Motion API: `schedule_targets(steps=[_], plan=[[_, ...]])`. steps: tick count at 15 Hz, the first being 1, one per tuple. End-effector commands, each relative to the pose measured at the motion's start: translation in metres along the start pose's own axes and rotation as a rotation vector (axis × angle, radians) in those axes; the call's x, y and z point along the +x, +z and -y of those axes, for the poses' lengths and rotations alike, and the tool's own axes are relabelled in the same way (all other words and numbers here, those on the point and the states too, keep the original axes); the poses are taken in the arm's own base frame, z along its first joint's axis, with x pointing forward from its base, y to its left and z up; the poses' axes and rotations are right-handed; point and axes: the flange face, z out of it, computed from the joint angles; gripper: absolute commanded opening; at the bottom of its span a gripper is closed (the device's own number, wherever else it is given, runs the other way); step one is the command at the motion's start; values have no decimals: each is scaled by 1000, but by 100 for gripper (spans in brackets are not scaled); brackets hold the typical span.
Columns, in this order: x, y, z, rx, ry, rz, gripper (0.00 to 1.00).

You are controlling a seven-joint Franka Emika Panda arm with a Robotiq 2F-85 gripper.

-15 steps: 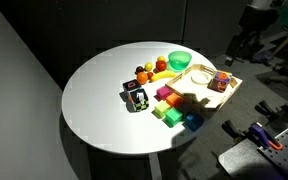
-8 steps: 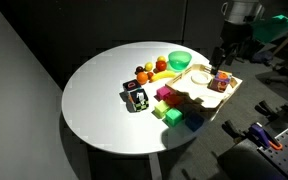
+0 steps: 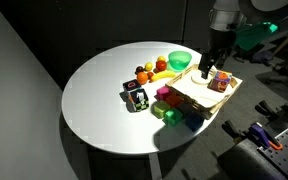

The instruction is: Put the lime green building block on the tray

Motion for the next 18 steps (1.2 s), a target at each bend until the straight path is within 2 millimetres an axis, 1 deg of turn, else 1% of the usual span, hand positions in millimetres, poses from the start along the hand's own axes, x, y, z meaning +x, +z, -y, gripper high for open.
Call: schedule_targets(steps=[1, 8, 12, 18], plan=[[0, 1, 0, 0, 0, 3, 100], [-1, 1, 0, -1, 0, 5, 100], [3, 6, 10, 3, -4, 13, 100], [9, 24, 37, 8, -48, 42, 100]])
